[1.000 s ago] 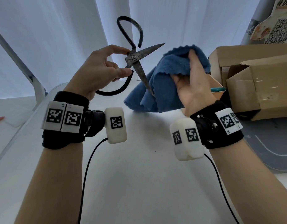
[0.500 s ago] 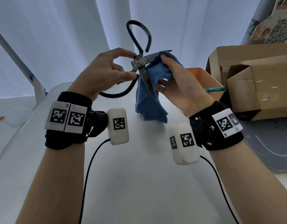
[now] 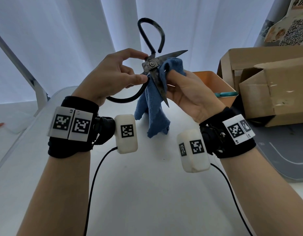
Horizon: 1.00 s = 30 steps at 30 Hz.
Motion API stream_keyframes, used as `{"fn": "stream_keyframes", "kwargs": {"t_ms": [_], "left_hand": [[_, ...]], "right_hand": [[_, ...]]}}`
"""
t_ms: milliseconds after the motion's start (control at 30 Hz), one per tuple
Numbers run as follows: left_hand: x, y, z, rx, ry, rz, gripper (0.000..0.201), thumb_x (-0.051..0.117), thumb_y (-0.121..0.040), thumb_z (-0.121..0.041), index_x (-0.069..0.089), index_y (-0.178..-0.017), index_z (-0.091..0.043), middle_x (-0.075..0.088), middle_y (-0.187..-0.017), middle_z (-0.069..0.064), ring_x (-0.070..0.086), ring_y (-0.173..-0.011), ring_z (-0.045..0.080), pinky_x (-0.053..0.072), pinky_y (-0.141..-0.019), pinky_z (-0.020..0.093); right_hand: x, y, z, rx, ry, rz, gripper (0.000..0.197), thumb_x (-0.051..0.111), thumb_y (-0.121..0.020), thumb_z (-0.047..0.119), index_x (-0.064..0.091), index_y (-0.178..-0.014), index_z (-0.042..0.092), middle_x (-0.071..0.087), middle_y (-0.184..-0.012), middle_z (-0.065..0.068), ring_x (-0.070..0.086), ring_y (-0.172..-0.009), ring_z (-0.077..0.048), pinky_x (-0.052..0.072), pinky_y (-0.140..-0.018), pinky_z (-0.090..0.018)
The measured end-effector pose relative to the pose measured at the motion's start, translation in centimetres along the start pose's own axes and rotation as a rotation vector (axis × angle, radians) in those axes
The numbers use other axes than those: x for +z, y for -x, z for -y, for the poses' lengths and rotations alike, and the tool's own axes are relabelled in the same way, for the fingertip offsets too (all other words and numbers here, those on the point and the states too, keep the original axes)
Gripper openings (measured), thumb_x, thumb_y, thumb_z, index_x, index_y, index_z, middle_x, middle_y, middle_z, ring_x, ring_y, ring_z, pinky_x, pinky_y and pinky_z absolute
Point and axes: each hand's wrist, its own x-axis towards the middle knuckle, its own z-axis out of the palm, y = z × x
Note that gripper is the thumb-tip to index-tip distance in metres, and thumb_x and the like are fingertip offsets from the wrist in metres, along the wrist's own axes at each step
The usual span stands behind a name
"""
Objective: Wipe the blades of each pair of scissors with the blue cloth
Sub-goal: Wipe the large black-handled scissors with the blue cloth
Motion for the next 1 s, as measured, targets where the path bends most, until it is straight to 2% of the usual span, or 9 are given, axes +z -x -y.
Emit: {"fn": "stream_keyframes", "kwargs": {"t_ms": [133,167,267,367,567,700,767,867,1000], "left_hand": [[0.3,0.0,-0.1,0.014,-0.013,0.018,0.044,0.075,-0.087,-0.019,0.061,-0.125,-0.036,0.050,-0.057,-0.001,0.043,-0.054,0.008,0.038,-0.056,0.009],[0.4,0.0,-0.1,0.018,-0.015,0.020,0.044,0.075,-0.087,-0.019,0.061,-0.126,-0.036,0.050,-0.059,0.002,0.043,-0.056,0.010,0.039,-0.059,0.012],[0.7,-0.1,-0.2,0.019,-0.002,0.034,0.045,0.075,-0.087,-0.020,0.061,-0.126,-0.035,0.049,-0.063,0.008,0.043,-0.059,0.013,0.040,-0.069,0.023],[1.2,-0.1,-0.2,0.026,-0.013,0.049,0.044,0.076,-0.086,-0.019,0.061,-0.125,-0.034,0.050,-0.063,0.007,0.044,-0.058,0.011,0.042,-0.067,0.018],[1.3,-0.3,0.0,0.011,-0.029,0.008,0.046,0.076,-0.085,-0.017,0.061,-0.125,-0.035,0.051,-0.065,0.010,0.045,-0.056,0.010,0.043,-0.070,0.022],[1.5,-0.2,-0.1,0.010,-0.019,0.040,0.045,0.075,-0.086,-0.017,0.060,-0.126,-0.034,0.049,-0.061,0.006,0.043,-0.055,0.009,0.043,-0.062,0.010],[1.7,-0.3,-0.2,0.009,-0.016,0.041,0.044,0.075,-0.086,-0.018,0.061,-0.126,-0.033,0.048,-0.058,0.002,0.043,-0.053,0.007,0.041,-0.059,0.007],[1.7,-0.4,-0.2,-0.004,-0.025,0.015,0.044,0.075,-0.086,-0.019,0.061,-0.126,-0.032,0.049,-0.056,-0.001,0.044,-0.052,0.006,0.043,-0.065,0.014],[1.3,-0.2,-0.1,-0.016,-0.035,-0.010,0.046,0.076,-0.085,-0.018,0.061,-0.126,-0.032,0.051,-0.053,-0.004,0.045,-0.051,0.005,0.044,-0.071,0.020]], "right_hand": [[-0.2,-0.2,-0.4,0.048,0.049,-0.017,0.036,0.062,-0.096,0.008,0.058,-0.129,-0.006,0.065,-0.127,-0.024,0.066,-0.111,-0.032,0.055,-0.098,-0.043],[-0.2,-0.2,-0.5,0.063,0.058,-0.027,0.037,0.063,-0.095,0.010,0.058,-0.129,-0.005,0.066,-0.125,-0.023,0.067,-0.110,-0.032,0.056,-0.096,-0.042],[0.0,-0.2,-0.7,0.082,0.041,-0.078,0.039,0.067,-0.093,0.012,0.060,-0.127,-0.004,0.071,-0.108,-0.017,0.070,-0.092,-0.024,0.060,-0.081,-0.033],[-0.1,-0.4,-0.7,0.081,-0.032,-0.109,0.039,0.067,-0.092,0.008,0.059,-0.128,-0.006,0.070,-0.110,-0.020,0.070,-0.093,-0.027,0.060,-0.084,-0.037],[-0.4,-0.3,-0.2,0.087,-0.061,-0.023,0.035,0.054,-0.091,-0.015,0.057,-0.125,-0.009,0.069,-0.115,-0.022,0.070,-0.099,-0.029,0.059,-0.091,-0.036],[-0.4,-0.3,-0.3,0.074,0.001,-0.059,0.037,0.062,-0.092,-0.005,0.057,-0.128,-0.007,0.068,-0.119,-0.022,0.070,-0.100,-0.027,0.059,-0.091,-0.037],[-0.1,-0.3,-0.4,0.053,0.033,-0.102,0.036,0.066,-0.092,0.004,0.060,-0.126,-0.005,0.071,-0.113,-0.020,0.071,-0.097,-0.025,0.059,-0.088,-0.035],[0.0,-0.2,-0.3,0.040,0.031,-0.101,0.032,0.065,-0.091,0.000,0.061,-0.123,-0.005,0.072,-0.108,-0.019,0.072,-0.094,-0.025,0.060,-0.087,-0.034],[0.0,-0.1,-0.2,0.070,0.006,-0.039,0.039,0.056,-0.092,-0.012,0.053,-0.131,-0.008,0.065,-0.125,-0.026,0.068,-0.104,-0.030,0.059,-0.091,-0.036]]}}
